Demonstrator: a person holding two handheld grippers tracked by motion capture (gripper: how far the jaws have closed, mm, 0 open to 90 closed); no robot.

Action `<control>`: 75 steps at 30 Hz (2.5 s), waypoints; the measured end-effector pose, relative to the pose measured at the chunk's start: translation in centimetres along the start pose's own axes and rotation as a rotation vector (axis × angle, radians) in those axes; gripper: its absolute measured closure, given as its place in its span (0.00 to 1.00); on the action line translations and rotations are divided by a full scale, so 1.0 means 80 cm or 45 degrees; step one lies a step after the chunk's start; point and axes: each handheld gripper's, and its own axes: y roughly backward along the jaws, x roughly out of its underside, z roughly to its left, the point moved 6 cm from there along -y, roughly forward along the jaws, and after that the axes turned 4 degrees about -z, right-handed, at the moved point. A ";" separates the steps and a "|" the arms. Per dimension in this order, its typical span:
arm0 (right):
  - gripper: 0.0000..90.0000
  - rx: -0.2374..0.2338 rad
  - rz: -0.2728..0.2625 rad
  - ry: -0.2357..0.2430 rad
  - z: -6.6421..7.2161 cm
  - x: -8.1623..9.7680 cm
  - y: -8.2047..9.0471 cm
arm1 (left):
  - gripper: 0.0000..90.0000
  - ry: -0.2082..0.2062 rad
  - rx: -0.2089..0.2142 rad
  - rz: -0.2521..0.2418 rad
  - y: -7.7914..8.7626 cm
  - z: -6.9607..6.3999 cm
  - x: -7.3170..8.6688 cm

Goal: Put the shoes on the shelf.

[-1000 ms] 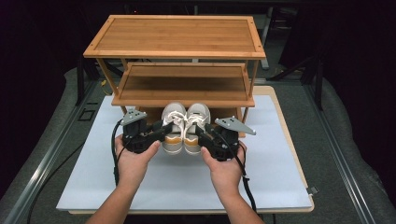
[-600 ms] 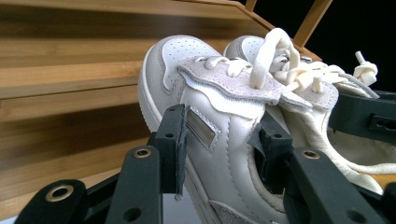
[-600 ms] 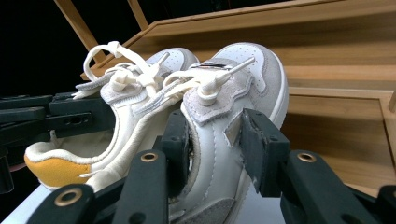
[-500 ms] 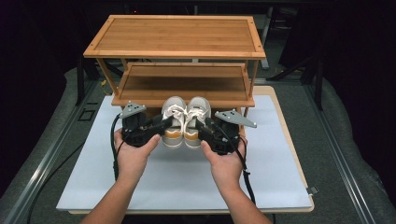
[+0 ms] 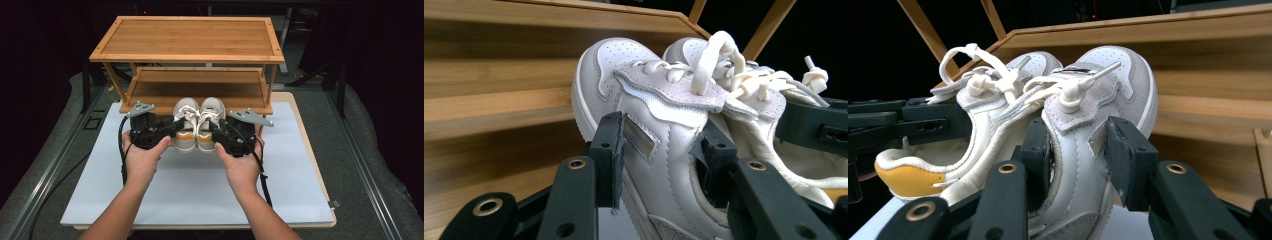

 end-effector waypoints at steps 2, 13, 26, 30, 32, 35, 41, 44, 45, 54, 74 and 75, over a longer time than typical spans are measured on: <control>0.70 0.006 -0.001 0.011 0.000 -0.003 -0.004 | 0.67 0.003 -0.002 -0.003 -0.002 0.002 -0.004; 0.70 -0.009 0.006 -0.001 -0.006 -0.018 -0.024 | 0.67 0.024 -0.010 -0.021 -0.016 0.014 -0.018; 0.70 -0.001 0.014 -0.008 -0.019 -0.026 -0.042 | 0.68 0.030 -0.013 -0.014 -0.036 0.023 -0.027; 0.70 0.001 0.018 -0.007 -0.020 -0.028 -0.045 | 0.68 0.028 -0.017 -0.011 -0.039 0.023 -0.030; 0.70 0.007 0.013 -0.008 -0.021 -0.030 -0.047 | 0.68 0.027 -0.019 -0.011 -0.041 0.024 -0.031; 0.70 0.002 0.015 -0.007 -0.023 -0.032 -0.049 | 0.68 0.029 -0.020 -0.018 -0.044 0.024 -0.034; 0.70 0.015 0.023 0.004 -0.027 -0.037 -0.056 | 0.68 0.028 -0.023 -0.016 -0.053 0.028 -0.039; 0.70 0.021 0.021 0.009 -0.029 -0.040 -0.061 | 0.68 0.034 -0.023 -0.025 -0.058 0.030 -0.042; 0.70 0.024 0.025 0.011 -0.030 -0.042 -0.062 | 0.68 0.037 -0.020 -0.026 -0.059 0.031 -0.043; 0.70 0.013 0.031 0.009 -0.036 -0.053 -0.074 | 0.68 0.044 -0.027 -0.022 -0.069 0.037 -0.052; 0.70 0.022 0.041 -0.068 -0.057 -0.057 -0.105 | 0.67 0.078 -0.025 0.009 -0.102 0.053 -0.061; 0.70 0.015 0.037 -0.072 -0.058 -0.057 -0.107 | 0.67 0.083 -0.026 0.011 -0.103 0.054 -0.061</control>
